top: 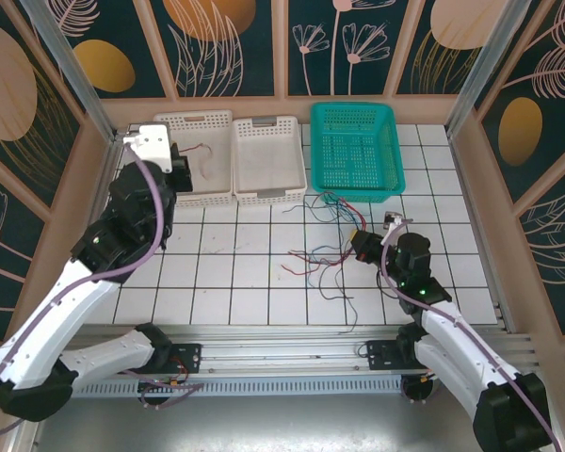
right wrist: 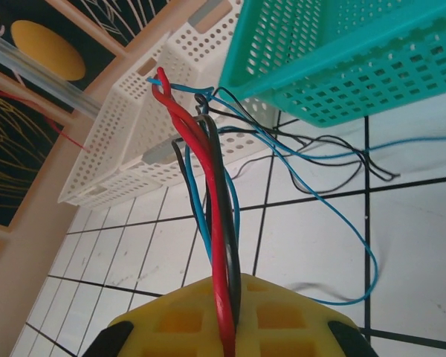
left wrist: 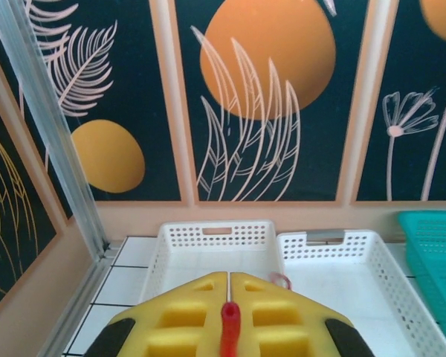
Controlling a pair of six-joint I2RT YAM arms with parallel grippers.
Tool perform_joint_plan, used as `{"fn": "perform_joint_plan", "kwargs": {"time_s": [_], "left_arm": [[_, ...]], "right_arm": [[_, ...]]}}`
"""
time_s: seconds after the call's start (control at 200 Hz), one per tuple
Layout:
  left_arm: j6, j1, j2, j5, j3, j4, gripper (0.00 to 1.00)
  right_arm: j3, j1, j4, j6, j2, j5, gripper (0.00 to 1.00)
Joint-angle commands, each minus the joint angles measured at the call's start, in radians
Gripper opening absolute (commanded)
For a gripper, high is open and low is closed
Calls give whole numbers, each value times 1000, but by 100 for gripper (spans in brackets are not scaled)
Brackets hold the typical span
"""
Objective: Untangle the cables
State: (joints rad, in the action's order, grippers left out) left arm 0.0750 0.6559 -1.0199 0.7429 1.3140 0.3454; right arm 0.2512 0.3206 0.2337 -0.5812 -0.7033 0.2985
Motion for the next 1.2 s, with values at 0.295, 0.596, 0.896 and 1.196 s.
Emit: {"fn": "perform_joint_plan", "kwargs": {"time_s": [0.295,0.596,0.896,1.196], "left_arm": [[87,-288,-154,-306,-52,-222,0],[172,-397,-290,-431,-112,-308,0],[231,-425,-425,-477,-171,-360,0],[343,-445,-581,-531,-241,-447,0]], "right_arm": [[157,20,-75,70,41,39,0],[235,43,-110,89,50,60,0],[322,82,-135,117,47,46,0],[384,101,-149,133,42,40,0]]}}
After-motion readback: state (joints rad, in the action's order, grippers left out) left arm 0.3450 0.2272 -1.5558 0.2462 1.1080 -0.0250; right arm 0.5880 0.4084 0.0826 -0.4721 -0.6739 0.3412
